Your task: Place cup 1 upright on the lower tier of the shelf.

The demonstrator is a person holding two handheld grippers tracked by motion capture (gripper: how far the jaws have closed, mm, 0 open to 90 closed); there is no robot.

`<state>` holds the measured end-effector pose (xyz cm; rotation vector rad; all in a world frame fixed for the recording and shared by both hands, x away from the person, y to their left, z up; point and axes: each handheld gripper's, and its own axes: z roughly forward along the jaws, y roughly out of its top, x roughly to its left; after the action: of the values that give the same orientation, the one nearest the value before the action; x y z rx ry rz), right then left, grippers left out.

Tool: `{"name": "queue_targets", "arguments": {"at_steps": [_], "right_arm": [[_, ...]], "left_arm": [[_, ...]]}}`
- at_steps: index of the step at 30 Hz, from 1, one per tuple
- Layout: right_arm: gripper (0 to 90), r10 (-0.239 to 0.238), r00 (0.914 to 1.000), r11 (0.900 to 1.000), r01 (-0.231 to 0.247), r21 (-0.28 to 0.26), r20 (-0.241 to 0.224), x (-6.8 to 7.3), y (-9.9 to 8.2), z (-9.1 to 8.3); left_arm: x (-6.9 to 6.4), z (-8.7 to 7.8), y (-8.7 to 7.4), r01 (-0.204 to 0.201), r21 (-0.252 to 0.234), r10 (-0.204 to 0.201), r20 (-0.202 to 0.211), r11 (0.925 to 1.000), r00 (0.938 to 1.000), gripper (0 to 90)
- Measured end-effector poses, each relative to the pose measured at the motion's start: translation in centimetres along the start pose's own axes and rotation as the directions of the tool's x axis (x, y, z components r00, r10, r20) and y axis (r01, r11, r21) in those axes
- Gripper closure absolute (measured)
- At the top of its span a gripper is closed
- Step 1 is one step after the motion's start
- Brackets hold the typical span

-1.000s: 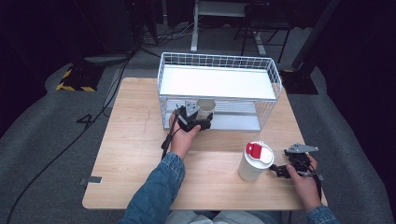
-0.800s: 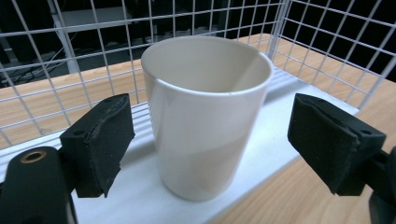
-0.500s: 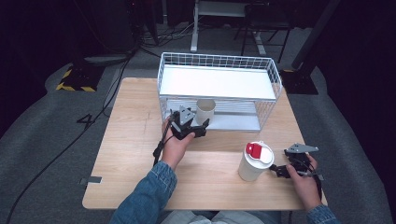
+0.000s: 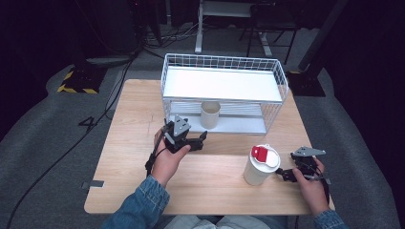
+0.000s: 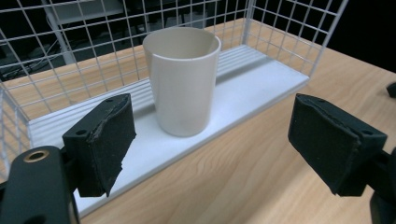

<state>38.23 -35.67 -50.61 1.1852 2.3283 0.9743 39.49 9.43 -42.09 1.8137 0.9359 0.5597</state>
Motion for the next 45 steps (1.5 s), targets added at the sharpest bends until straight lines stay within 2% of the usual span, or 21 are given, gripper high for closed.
{"name": "queue_targets", "arguments": {"at_steps": [10, 16, 20, 22, 25, 29, 31, 36, 40, 45], "right_arm": [[0.0, 0.0, 1.0, 1.0, 0.0, 0.0, 0.0, 0.0, 0.0, 0.0], [0.0, 0.0, 1.0, 1.0, 0.0, 0.0, 0.0, 0.0, 0.0, 0.0], [0.0, 0.0, 1.0, 1.0, 0.0, 0.0, 0.0, 0.0, 0.0, 0.0], [0.0, 0.0, 1.0, 1.0, 0.0, 0.0, -0.001, 0.0, 0.0, 0.0], [0.0, 0.0, 1.0, 1.0, 0.0, 0.0, 0.0, 0.0, 0.0, 0.0], [0.0, 0.001, 1.0, 1.0, -0.001, 0.0, -0.001, 0.0, 0.0, 0.0], [0.0, 0.001, 1.0, 1.0, -0.001, 0.0, 0.0, 0.0, 0.0, 0.0], [0.1, 0.002, 1.0, 1.0, -0.002, 0.001, 0.004, 0.0, 0.0, 0.0], [0.1, 0.002, 1.0, 1.0, -0.002, 0.003, 0.005, 0.0, 0.0, 0.0], [0.1, 0.004, 1.0, 1.0, -0.004, 0.004, 0.006, 0.1, 0.0, 0.0]], "left_arm": [[0.3, -3.5, -1.0, -0.027, 0.022, 0.028, -0.014, 0.9994, 0.9995, 15.9], [0.9, -5.4, -2.1, -0.019, 0.036, 0.02, -0.041, 0.9992, 0.9989, 16.5], [1.3, -6.6, -3.1, -0.026, 0.066, 0.029, -0.051, 0.9975, 0.9983, 18.0], [1.5, -7.2, -3.7, -0.044, 0.09, 0.049, -0.049, 0.9949, 0.9976, 19.2], [1.7, -8.0, -4.5, -0.022, 0.095, 0.028, -0.054, 0.9952, 0.9981, 19.1], [2.0, -8.5, -5.2, -0.022, 0.128, 0.029, -0.048, 0.9915, 0.9985, 19.1], [2.1, -8.7, -5.5, -0.024, 0.15, 0.031, -0.047, 0.9884, 0.9984, 19.1], [2.5, -8.9, -6.8, 0.002, 0.201, 0.008, -0.046, 0.9797, 0.9989, 19.3], [3.0, -8.9, -8.0, 0.022, 0.245, -0.012, -0.043, 0.9692, 0.999, 19.3], [3.3, -8.8, -9.6, 0.026, 0.294, -0.009, -0.058, 0.9556, 0.9983, 19.3]]}}
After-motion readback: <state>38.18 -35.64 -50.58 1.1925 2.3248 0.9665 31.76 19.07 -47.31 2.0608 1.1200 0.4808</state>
